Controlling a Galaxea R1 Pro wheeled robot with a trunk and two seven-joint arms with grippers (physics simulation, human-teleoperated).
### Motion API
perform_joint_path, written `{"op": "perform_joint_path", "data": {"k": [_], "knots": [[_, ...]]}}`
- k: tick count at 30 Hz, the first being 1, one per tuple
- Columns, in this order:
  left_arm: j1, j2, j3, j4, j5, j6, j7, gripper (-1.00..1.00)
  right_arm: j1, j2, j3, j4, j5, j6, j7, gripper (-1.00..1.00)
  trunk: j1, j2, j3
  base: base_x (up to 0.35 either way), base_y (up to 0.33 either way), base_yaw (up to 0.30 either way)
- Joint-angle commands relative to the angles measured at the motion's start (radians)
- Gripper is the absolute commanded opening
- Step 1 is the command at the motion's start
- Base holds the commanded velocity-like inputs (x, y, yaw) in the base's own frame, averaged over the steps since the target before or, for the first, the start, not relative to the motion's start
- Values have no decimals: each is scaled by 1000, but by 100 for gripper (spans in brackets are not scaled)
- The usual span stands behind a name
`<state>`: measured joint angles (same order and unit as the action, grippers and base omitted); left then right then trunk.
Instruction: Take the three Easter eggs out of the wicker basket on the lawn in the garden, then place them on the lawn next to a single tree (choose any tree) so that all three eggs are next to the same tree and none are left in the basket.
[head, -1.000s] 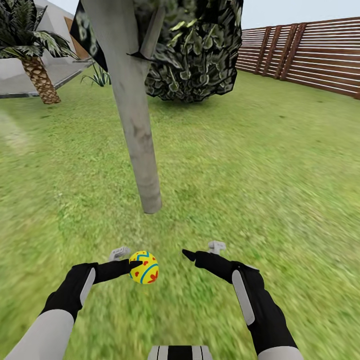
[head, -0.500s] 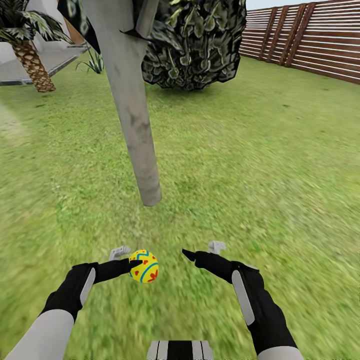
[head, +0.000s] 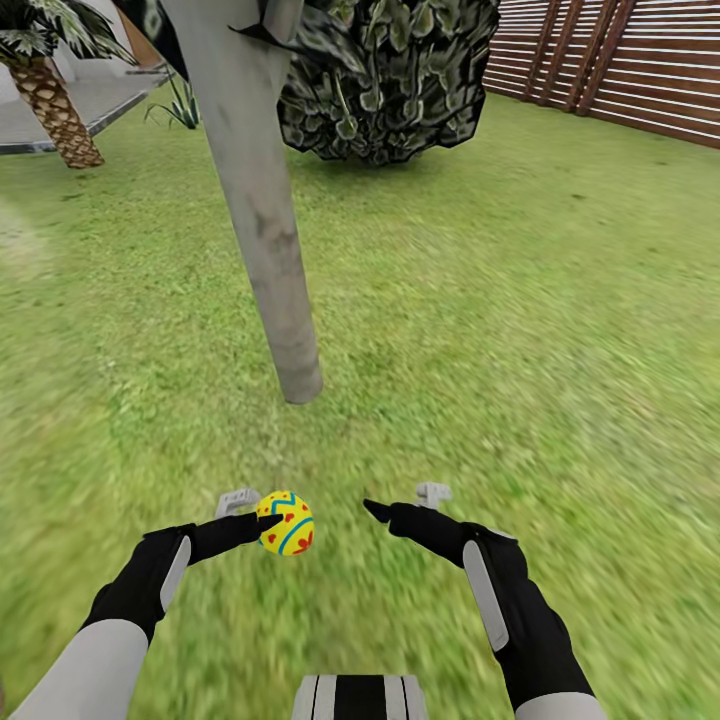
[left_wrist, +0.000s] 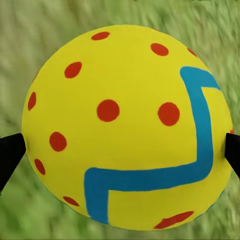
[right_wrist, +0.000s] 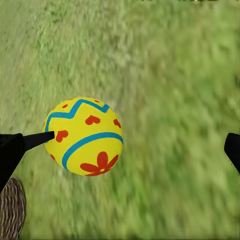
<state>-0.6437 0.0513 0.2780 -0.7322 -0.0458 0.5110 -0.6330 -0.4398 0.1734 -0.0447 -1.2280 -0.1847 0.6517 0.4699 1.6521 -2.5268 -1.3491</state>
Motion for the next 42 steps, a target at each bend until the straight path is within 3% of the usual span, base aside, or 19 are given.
{"op": "perform_joint_path", "data": {"k": [1,13,27,32,42], "knots": [[-1,-1,4,-1,-4,7,-6,-100,0,1,-3,-1,-4,8,3,100,0,0,-1,225,0,0],[-1,-1,5,-1,-4,5,-7,-100,0,1,-3,-1,-4,8,3,100,0,0,-1,210,0,0],[-1,-1,4,-1,-5,-1,-5,-100,0,1,-2,-1,-4,7,3,100,5,-3,-43,0,0,0],[1,-1,4,-1,-9,-67,-4,-100,0,1,-3,-1,-4,7,3,100,7,-4,-63,0,0,0],[1,-1,4,-1,-8,-72,-4,-100,0,1,-1,-1,-3,6,3,100,11,-6,-94,0,0,0]]}}
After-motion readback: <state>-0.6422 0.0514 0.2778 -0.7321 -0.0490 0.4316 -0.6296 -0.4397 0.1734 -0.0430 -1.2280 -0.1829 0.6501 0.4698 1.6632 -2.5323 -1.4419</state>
